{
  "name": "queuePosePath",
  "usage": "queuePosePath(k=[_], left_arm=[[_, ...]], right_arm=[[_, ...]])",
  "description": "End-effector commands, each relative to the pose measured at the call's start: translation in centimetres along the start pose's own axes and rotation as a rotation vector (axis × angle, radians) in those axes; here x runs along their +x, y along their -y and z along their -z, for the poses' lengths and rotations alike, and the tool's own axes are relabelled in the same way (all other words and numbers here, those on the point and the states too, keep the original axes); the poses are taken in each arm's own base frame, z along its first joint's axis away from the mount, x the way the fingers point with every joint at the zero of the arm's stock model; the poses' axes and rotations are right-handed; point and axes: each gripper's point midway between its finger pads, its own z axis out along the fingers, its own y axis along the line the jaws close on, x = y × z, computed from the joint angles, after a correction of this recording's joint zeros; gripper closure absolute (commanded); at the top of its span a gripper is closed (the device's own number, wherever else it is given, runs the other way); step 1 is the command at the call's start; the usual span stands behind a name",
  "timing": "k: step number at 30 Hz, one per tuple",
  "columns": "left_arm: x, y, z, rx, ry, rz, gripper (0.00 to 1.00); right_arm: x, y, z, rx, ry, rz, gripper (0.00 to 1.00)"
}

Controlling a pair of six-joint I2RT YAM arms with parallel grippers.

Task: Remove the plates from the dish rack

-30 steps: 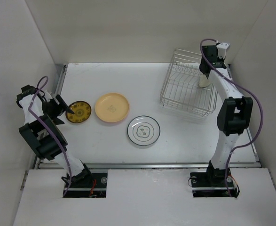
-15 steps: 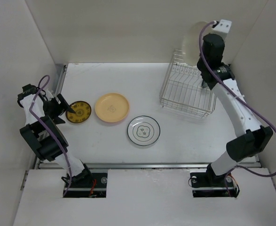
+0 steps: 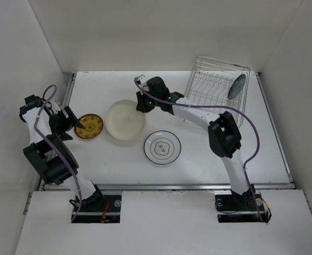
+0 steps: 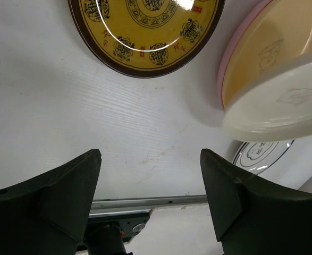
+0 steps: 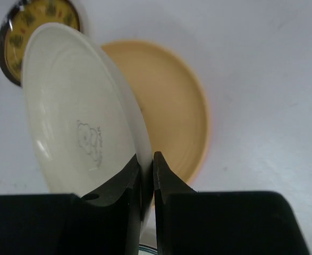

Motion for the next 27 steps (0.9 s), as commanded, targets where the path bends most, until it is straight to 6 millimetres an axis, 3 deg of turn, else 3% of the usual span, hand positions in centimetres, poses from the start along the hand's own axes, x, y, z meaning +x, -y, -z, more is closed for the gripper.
queuePosePath(k=[1, 8, 9, 13, 18, 21, 25, 27], left_arm=[[0.7, 0.2, 0.6, -0.002, 0.003, -0.026, 0.27], [0.7, 0.2, 0.6, -0.002, 0.003, -0.026, 0.27], [0.7, 0.2, 0.6, -0.002, 0.003, -0.026, 0.27], [0.7, 0.1, 0.4, -0.002, -0.006, -0.022, 0.27], [0.7, 0.2, 0.4, 0.007, -0.006, -0.022, 0.27], [0.8, 0.1, 0.2, 0.007, -0.014, -0.027, 0.27], [0.8, 0.1, 0.2, 0.007, -0.014, -0.027, 0.27], [0.8, 0.1, 0.2, 0.007, -0.014, -0.027, 0.27]], right_arm=[[-5.9, -2.9, 1.4, -0.147, 0.152, -0.055, 1.0], [-1.6, -3.1, -2.0, -0.21, 0.056, -0.115, 1.0], [-1.4, -2.6, -2.1, -0.22, 0.054, -0.133, 1.0], [-2.5, -3.8, -0.9, -0.378, 0.068, -0.176, 1.0], [-2.5, -1.2, -1.3, -0.28, 0.081, -0.217, 1.0], [-1.3, -0.8, -2.4, -0.272, 0.045, -0.232, 1.0], [1.0, 1.5, -3.7, -0.177, -0.008, -0.27, 1.0], [2.0, 2.2, -4.2, -0.138, -0.025, -0.28, 0.9]])
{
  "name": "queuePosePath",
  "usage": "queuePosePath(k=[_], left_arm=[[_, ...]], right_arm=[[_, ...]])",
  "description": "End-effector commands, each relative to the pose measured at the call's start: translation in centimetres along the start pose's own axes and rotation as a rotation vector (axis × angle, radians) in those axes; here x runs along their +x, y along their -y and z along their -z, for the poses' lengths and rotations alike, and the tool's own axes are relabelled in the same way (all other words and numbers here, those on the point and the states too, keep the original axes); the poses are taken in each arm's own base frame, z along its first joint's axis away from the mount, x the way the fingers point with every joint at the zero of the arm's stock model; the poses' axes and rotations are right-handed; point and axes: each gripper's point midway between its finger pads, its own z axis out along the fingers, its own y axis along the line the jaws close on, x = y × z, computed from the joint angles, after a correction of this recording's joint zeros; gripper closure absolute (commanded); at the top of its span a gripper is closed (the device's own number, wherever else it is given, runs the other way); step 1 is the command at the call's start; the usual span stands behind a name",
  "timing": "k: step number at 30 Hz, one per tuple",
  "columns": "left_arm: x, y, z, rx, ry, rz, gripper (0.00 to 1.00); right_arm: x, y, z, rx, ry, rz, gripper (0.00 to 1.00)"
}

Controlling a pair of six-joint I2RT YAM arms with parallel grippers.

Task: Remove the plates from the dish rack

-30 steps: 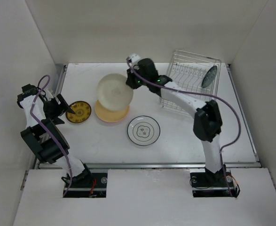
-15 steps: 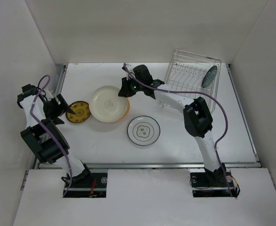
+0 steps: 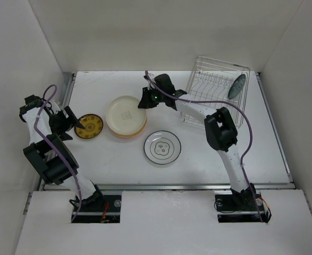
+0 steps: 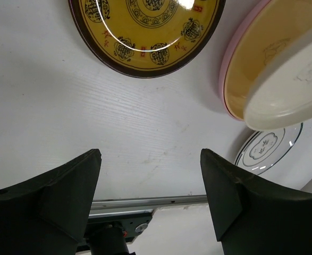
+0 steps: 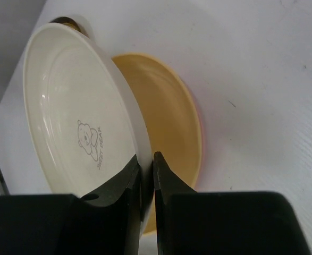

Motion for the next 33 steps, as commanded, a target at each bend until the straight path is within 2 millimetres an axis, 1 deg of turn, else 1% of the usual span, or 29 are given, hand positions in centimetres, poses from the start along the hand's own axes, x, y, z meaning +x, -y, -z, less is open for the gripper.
queuePosePath(k=[1, 2, 3, 4, 5, 6, 8, 9, 10, 13, 14, 15, 16, 17, 18, 19, 21, 22, 23, 24, 25, 27, 28, 29, 30, 31, 32, 33], left_arm=[[0.7, 0.2, 0.2, 0.008, -0.014, -0.014, 0.27], [0.7, 0.4, 0.2, 0.017, -0.014, -0.014, 0.27], [0.7, 0.4, 0.2, 0.017, -0.014, -0.014, 0.27], [0.7, 0.4, 0.2, 0.017, -0.014, -0.014, 0.27], [0.7, 0.4, 0.2, 0.017, -0.014, -0.014, 0.27], [0.7, 0.4, 0.2, 0.017, -0.014, -0.014, 0.27], [0.7, 0.4, 0.2, 0.017, -0.014, -0.014, 0.27], [0.7, 0.4, 0.2, 0.017, -0.014, -0.014, 0.27], [0.7, 0.4, 0.2, 0.017, -0.014, -0.014, 0.27], [0.7, 0.4, 0.2, 0.017, -0.014, -0.014, 0.27], [0.7, 0.4, 0.2, 0.017, -0.014, -0.014, 0.27], [0.7, 0.4, 0.2, 0.017, -0.014, -0.014, 0.27], [0.7, 0.4, 0.2, 0.017, -0.014, -0.014, 0.27], [0.7, 0.4, 0.2, 0.017, -0.014, -0.014, 0.27], [0.7, 0.4, 0.2, 0.017, -0.014, -0.014, 0.27], [0.7, 0.4, 0.2, 0.017, -0.014, -0.014, 0.27], [0.8, 0.3, 0.0, 0.017, -0.022, -0.01, 0.27], [0.8, 0.3, 0.0, 0.017, -0.022, -0.01, 0.27], [0.8, 0.3, 0.0, 0.017, -0.022, -0.01, 0.27], [0.8, 0.3, 0.0, 0.017, -0.022, -0.01, 0.27], [1.0, 0.2, -0.2, 0.017, -0.03, -0.006, 0.27], [1.0, 0.2, -0.2, 0.017, -0.03, -0.006, 0.27], [1.0, 0.2, -0.2, 0.017, -0.03, -0.006, 0.27], [1.0, 0.2, -0.2, 0.017, -0.03, -0.006, 0.27], [1.0, 0.2, -0.2, 0.017, -0.03, -0.006, 0.27], [1.0, 0.2, -0.2, 0.017, -0.03, -0.006, 0.27], [1.0, 0.2, -0.2, 0.017, -0.03, -0.006, 0.27], [1.0, 0.2, -0.2, 0.017, -0.03, -0.006, 0.27]], right_arm=[[-0.6, 1.0, -0.8, 0.04, 0.018, -0.014, 0.83], [0.0, 1.4, -0.7, 0.061, -0.002, -0.017, 0.64], [0.6, 2.0, -0.9, 0.078, -0.018, -0.026, 0.57], [0.9, 2.1, -0.9, 0.081, -0.028, -0.014, 0.53], [1.5, 2.3, -0.7, 0.089, -0.052, -0.007, 0.44], [1.8, 2.4, -0.7, 0.093, -0.064, -0.012, 0.4], [1.3, 2.1, 0.1, 0.102, -0.066, 0.02, 0.33], [1.4, 2.2, 0.5, 0.114, -0.078, 0.038, 0.3], [1.1, 2.6, 0.9, 0.147, -0.073, 0.048, 0.3], [0.2, 2.6, 2.3, 0.19, -0.069, 0.086, 0.27], [-0.1, 2.9, 2.7, 0.22, -0.065, 0.096, 0.26], [-0.9, 2.8, 3.2, 0.235, -0.044, 0.103, 0.26], [-0.5, 3.1, 3.6, 0.257, -0.058, 0.108, 0.26], [-0.7, 3.5, 3.9, 0.285, -0.05, 0.119, 0.26], [-0.2, 3.7, 4.2, 0.297, -0.059, 0.116, 0.28], [-0.9, 3.2, 4.8, 0.292, -0.041, 0.132, 0.33], [-0.7, 1.2, 4.8, 0.283, -0.032, 0.178, 0.37], [-0.6, 0.1, 5.2, 0.279, -0.028, 0.206, 0.39], [-0.9, -0.9, 5.2, 0.273, -0.008, 0.256, 0.43], [-0.4, -2.6, 4.8, 0.266, -0.003, 0.294, 0.45], [-0.3, -3.5, 4.8, 0.256, 0.014, 0.331, 0.51], [0.5, -4.7, 4.2, 0.243, 0.008, 0.357, 0.51], [0.5, -4.7, 4.2, 0.265, 0.013, 0.363, 0.51], [1.2, -4.8, 3.1, 0.27, -0.007, 0.368, 0.51], [1.4, -4.6, 2.8, 0.273, -0.018, 0.366, 0.51], [2.1, -5.1, 2.3, 0.254, -0.037, 0.368, 0.51], [1.9, -5.3, 2.0, 0.24, -0.034, 0.369, 0.51], [3.0, -4.8, 1.2, 0.238, -0.066, 0.354, 0.51]])
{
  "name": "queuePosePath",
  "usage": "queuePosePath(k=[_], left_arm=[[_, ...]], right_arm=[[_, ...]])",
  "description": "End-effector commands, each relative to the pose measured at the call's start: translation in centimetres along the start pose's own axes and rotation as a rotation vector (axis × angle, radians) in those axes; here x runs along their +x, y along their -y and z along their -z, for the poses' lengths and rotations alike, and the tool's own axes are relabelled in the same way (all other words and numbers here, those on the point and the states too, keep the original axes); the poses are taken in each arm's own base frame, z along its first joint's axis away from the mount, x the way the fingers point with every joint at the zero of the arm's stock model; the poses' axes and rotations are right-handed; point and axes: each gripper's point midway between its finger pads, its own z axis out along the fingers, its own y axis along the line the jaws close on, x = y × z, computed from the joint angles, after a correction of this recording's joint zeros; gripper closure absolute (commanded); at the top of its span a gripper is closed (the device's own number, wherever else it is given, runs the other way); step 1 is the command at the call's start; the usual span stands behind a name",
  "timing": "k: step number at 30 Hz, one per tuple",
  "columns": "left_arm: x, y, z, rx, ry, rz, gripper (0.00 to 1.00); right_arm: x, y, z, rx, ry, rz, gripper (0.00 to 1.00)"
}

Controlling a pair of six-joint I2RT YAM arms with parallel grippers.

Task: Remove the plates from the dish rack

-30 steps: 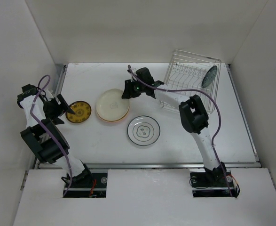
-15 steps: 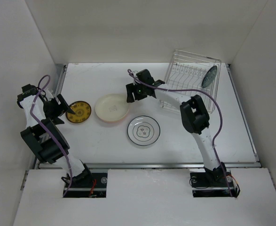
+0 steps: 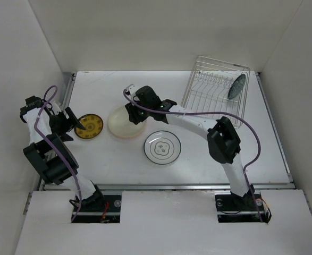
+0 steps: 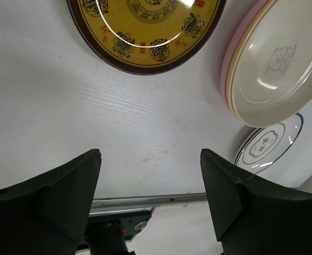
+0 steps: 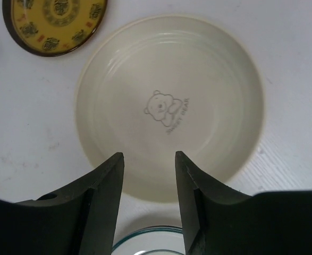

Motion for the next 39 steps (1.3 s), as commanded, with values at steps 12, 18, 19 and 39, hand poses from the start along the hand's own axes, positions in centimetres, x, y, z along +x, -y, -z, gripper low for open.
queuePosePath(k=[12, 18, 19, 39], left_arm=[[0.8, 0.3, 0.1, 0.014, -0.025, -0.006, 0.27], [0.8, 0.4, 0.1, 0.023, -0.025, -0.015, 0.27], [0.8, 0.4, 0.1, 0.023, -0.025, -0.015, 0.27], [0.5, 0.5, 0.7, 0.015, 0.001, -0.039, 0.26]], right_arm=[[4.9, 1.6, -5.1, 0.011, -0.122, -0.036, 0.56], [3.3, 1.7, -3.6, 0.029, -0.093, -0.032, 0.56], [2.4, 1.8, -3.0, 0.04, -0.073, -0.03, 0.56], [-1.6, 34.3, 27.0, 0.975, 0.211, -0.605, 0.0]])
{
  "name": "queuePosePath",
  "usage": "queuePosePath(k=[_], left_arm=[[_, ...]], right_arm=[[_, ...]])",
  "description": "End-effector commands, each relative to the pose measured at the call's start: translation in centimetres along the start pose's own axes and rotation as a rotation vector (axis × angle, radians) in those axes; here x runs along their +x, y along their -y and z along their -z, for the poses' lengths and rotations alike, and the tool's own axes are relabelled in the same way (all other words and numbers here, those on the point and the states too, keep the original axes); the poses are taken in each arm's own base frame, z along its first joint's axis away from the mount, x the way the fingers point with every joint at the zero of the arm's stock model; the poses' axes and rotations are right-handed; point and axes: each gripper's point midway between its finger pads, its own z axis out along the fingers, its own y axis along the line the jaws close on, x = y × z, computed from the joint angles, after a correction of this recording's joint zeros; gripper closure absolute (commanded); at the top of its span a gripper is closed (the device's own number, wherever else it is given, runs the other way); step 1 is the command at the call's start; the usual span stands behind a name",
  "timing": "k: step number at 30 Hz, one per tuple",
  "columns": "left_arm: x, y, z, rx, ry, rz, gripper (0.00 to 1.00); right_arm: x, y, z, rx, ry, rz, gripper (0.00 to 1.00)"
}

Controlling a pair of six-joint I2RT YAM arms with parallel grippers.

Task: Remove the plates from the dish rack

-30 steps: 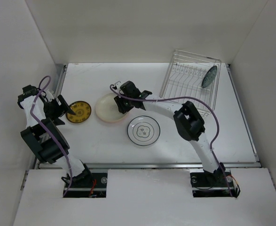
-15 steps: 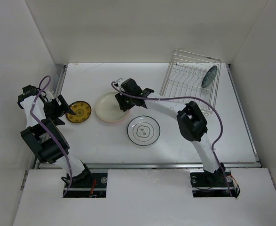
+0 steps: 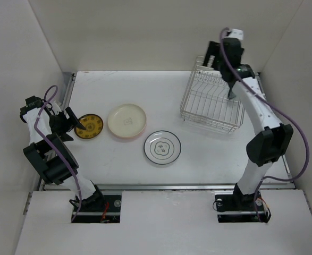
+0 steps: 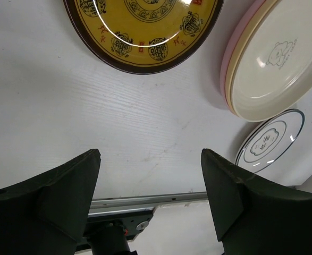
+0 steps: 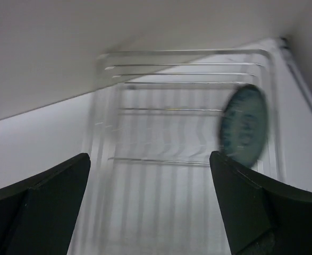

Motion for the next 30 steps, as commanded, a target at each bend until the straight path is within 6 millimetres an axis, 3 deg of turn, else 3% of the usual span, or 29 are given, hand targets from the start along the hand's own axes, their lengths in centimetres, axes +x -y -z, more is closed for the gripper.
queuePosePath(k=[1, 6, 9, 15, 18, 23, 24, 30], left_arm=[[0.5, 0.4, 0.7, 0.007, 0.003, -0.025, 0.26], [0.5, 0.4, 0.7, 0.007, 0.003, -0.035, 0.26], [0.5, 0.4, 0.7, 0.007, 0.003, -0.035, 0.26], [0.5, 0.1, 0.5, -0.003, -0.005, -0.031, 0.26], [0.5, 0.1, 0.5, -0.003, -0.005, -0.031, 0.26], [0.5, 0.1, 0.5, -0.003, -0.005, -0.031, 0.25], [0.5, 0.1, 0.5, -0.003, -0.005, -0.031, 0.25], [0.6, 0.3, 0.2, -0.001, -0.017, -0.035, 0.24]], right_arm=[[5.2, 10.4, -3.3, 0.263, -0.175, -0.067, 0.0], [7.1, 15.8, -6.6, 0.388, -0.196, -0.097, 0.01], [8.0, 18.4, -7.7, 0.457, -0.204, -0.139, 0.07], [10.9, 20.2, -9.5, 0.472, -0.242, -0.161, 0.25], [11.4, 20.4, -9.7, 0.486, -0.247, -0.165, 0.25], [10.1, 20.4, -8.5, 0.484, -0.208, -0.165, 0.25], [8.4, 20.2, -7.8, 0.473, -0.168, -0.175, 0.26], [4.4, 19.9, -4.2, 0.449, -0.057, -0.173, 0.26]])
